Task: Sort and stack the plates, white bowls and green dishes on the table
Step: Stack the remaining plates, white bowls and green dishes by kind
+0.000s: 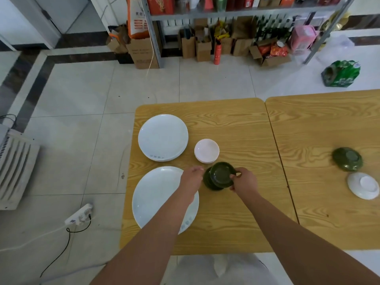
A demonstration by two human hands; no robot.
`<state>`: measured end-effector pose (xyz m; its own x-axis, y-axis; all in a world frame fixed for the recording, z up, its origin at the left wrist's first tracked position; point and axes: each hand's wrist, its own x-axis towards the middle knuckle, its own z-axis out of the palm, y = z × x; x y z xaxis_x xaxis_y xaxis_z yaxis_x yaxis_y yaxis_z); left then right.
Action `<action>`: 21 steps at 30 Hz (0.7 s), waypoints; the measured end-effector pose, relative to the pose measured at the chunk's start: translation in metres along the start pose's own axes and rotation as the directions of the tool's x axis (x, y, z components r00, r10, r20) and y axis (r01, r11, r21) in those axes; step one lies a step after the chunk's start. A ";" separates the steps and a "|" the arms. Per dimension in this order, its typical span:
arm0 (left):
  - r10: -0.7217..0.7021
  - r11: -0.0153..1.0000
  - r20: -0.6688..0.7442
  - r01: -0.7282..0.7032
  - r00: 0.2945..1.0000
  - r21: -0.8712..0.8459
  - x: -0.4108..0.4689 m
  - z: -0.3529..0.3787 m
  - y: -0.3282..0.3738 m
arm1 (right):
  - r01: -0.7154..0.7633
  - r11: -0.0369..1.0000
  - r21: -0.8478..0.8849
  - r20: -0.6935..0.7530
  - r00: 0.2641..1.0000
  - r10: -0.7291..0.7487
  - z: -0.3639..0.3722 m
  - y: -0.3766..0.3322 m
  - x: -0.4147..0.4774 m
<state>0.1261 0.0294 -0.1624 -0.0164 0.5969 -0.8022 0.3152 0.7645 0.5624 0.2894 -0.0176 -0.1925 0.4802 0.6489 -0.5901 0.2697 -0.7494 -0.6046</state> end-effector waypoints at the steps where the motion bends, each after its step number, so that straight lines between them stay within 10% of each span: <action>1: 0.001 1.000 0.004 -0.001 1.000 0.007 0.000 -0.001 0.000 | 0.000 1.000 0.004 0.001 1.000 0.000 0.002 0.001 0.001; 21: -0.021 0.998 0.066 0.018 0.998 0.052 0.014 -0.006 -0.006 | 0.040 0.988 -0.152 0.019 0.999 -0.038 0.028 0.011 0.013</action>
<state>0.1186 0.0350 -0.1759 0.0397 0.5632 -0.8254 0.3637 0.7612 0.5369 0.2750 -0.0138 -0.2218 0.4535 0.6793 -0.5770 0.4127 -0.7339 -0.5396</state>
